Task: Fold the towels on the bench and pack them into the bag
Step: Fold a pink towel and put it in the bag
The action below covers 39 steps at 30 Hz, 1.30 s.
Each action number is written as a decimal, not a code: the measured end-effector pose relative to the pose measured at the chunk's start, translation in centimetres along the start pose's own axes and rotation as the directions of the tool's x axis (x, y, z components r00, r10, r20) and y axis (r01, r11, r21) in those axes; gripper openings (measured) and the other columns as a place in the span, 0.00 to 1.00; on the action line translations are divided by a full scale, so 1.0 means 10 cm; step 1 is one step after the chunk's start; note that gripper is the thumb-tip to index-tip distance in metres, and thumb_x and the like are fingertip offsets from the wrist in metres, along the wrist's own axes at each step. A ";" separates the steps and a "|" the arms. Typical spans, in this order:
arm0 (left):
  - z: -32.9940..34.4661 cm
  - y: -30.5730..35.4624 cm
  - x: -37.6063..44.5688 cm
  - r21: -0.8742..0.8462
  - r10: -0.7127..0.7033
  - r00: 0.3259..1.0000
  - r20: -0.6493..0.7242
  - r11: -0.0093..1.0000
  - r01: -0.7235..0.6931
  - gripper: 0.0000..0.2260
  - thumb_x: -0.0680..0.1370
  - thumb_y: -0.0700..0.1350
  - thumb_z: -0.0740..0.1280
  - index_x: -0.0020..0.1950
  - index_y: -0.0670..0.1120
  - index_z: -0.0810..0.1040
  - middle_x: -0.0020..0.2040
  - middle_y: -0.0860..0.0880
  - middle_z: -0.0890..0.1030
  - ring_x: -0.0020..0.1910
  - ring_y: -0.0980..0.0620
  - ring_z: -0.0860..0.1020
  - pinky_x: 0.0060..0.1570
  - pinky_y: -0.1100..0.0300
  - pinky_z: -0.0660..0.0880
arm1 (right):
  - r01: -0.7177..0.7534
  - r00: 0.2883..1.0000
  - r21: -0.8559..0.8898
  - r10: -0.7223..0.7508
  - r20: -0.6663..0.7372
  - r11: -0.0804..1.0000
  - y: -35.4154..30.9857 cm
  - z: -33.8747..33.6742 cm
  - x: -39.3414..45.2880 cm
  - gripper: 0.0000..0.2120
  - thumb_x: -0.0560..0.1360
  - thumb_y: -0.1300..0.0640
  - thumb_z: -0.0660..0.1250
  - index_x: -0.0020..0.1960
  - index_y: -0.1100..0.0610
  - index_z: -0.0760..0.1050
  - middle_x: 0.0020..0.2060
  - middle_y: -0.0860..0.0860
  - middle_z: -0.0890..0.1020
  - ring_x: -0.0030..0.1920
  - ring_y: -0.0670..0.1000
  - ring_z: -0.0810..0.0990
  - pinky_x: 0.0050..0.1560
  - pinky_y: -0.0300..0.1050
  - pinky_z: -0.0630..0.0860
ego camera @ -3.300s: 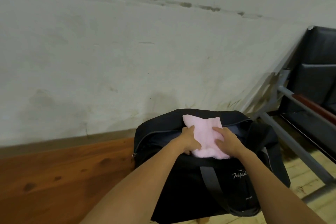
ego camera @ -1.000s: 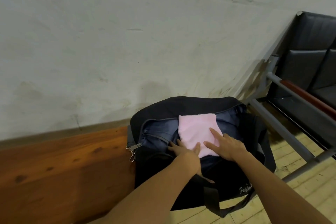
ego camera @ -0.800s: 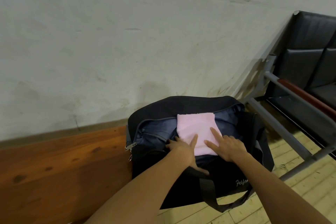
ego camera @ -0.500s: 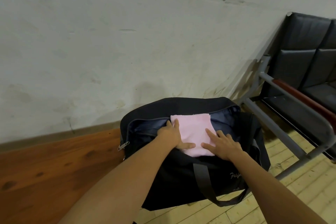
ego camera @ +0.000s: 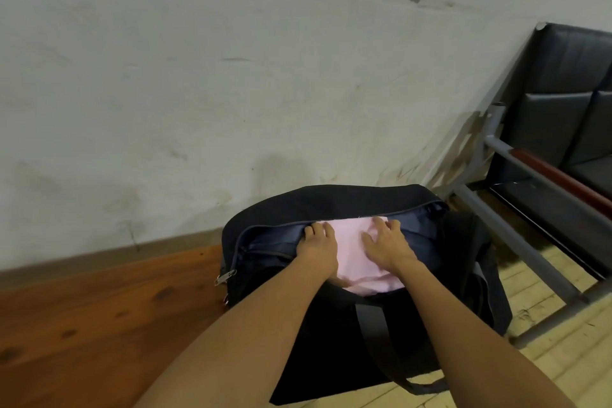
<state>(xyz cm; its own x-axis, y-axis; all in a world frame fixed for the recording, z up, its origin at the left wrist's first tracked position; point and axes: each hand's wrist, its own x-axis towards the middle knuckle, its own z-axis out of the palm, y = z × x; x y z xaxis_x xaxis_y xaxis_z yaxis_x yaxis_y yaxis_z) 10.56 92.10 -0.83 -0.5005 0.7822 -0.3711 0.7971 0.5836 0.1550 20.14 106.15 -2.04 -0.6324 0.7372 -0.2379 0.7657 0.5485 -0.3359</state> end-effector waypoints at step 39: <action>-0.02 -0.04 0.04 0.094 -0.029 0.993 0.116 0.995 0.018 0.60 0.67 0.76 0.65 0.77 0.46 0.29 0.79 0.41 0.33 0.78 0.43 0.35 0.74 0.51 0.35 | 0.060 0.893 0.474 0.165 -0.420 0.879 0.12 0.18 0.49 0.08 0.78 0.64 0.63 0.53 0.54 0.67 0.52 0.53 0.76 0.49 0.57 0.76 0.46 0.48 0.70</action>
<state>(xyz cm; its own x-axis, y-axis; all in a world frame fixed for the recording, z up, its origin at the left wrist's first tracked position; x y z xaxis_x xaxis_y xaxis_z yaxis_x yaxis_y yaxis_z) 10.00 92.24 -0.84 -0.4804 0.7345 -0.4793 0.8165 0.5740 0.0614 17.75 109.78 -5.24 -0.3890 0.9141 0.1147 0.5793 0.3395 -0.7411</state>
